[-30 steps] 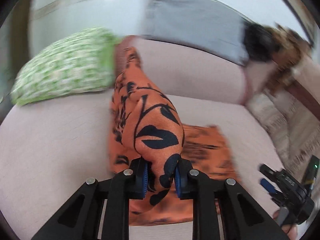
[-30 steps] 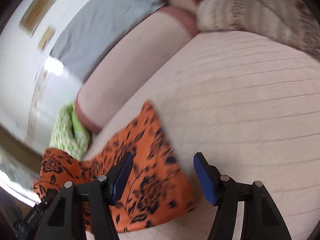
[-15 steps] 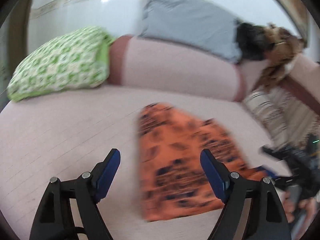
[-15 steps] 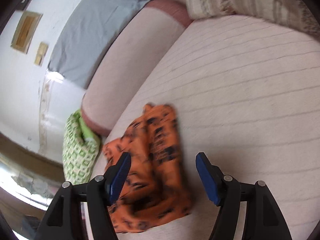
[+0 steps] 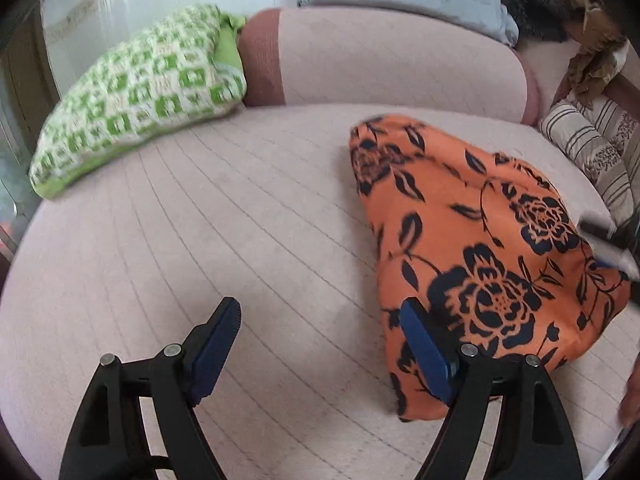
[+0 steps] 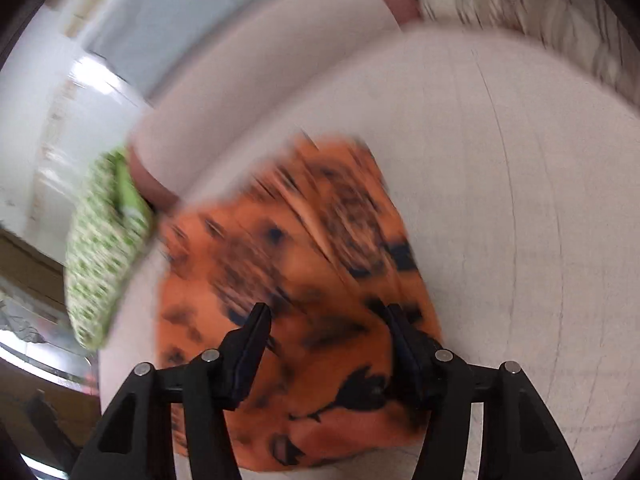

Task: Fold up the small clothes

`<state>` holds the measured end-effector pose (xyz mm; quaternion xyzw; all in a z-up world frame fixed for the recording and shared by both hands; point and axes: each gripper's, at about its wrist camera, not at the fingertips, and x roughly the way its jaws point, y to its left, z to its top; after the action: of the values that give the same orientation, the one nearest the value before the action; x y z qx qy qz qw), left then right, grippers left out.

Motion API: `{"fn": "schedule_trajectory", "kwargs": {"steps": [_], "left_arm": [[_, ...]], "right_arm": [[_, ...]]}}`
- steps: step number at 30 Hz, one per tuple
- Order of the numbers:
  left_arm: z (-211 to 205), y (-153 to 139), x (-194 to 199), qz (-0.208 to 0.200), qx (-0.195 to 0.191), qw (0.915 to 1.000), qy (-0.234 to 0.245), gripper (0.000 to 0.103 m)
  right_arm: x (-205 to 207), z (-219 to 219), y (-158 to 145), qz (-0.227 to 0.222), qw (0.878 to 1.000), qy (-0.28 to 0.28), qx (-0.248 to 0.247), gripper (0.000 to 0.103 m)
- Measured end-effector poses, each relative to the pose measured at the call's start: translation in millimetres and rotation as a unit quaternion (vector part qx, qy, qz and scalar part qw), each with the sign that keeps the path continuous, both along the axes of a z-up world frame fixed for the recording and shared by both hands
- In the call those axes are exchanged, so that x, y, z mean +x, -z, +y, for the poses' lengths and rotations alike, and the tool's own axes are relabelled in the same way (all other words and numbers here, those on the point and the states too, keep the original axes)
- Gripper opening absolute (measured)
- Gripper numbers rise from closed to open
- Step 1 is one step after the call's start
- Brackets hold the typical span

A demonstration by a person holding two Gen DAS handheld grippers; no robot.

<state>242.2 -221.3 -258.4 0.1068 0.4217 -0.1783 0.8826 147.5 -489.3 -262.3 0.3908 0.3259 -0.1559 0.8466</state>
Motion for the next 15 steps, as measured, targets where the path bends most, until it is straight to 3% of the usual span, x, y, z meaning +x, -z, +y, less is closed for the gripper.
{"fn": "schedule_trajectory", "kwargs": {"steps": [3, 5, 7, 8, 9, 12, 15], "left_arm": [[-2.0, 2.2, 3.3, 0.012, -0.009, 0.9999, 0.004, 0.082], [-6.1, 8.7, 8.3, 0.023, -0.003, 0.9997, 0.008, 0.082], [-13.4, 13.7, -2.0, 0.029, 0.013, 0.9994, 0.014, 0.082], [-15.0, 16.6, -1.5, 0.027, 0.019, 0.9993, 0.016, 0.082], [-15.7, 18.7, -1.4, 0.022, 0.028, 0.9992, 0.015, 0.082], [-12.1, 16.3, -0.3, 0.024, 0.027, 0.9993, 0.012, 0.082], [-7.0, 7.1, -1.1, 0.017, 0.012, 0.9998, 0.004, 0.082]], "right_arm": [[20.1, 5.6, -31.4, -0.044, 0.996, -0.005, -0.073, 0.061], [45.1, 4.2, -31.7, -0.043, 0.997, -0.022, -0.068, 0.061], [89.7, -3.5, -3.0, 0.013, 0.997, -0.069, -0.009, 0.062], [107.8, -4.2, 15.1, 0.055, 0.996, -0.075, -0.005, 0.062], [114.6, -2.3, 22.0, 0.053, 0.996, -0.057, -0.038, 0.062], [116.6, 12.2, 5.5, 0.065, 0.992, -0.070, -0.078, 0.062], [89.3, 24.1, -16.5, 0.016, 0.993, -0.084, -0.077, 0.062]]}}
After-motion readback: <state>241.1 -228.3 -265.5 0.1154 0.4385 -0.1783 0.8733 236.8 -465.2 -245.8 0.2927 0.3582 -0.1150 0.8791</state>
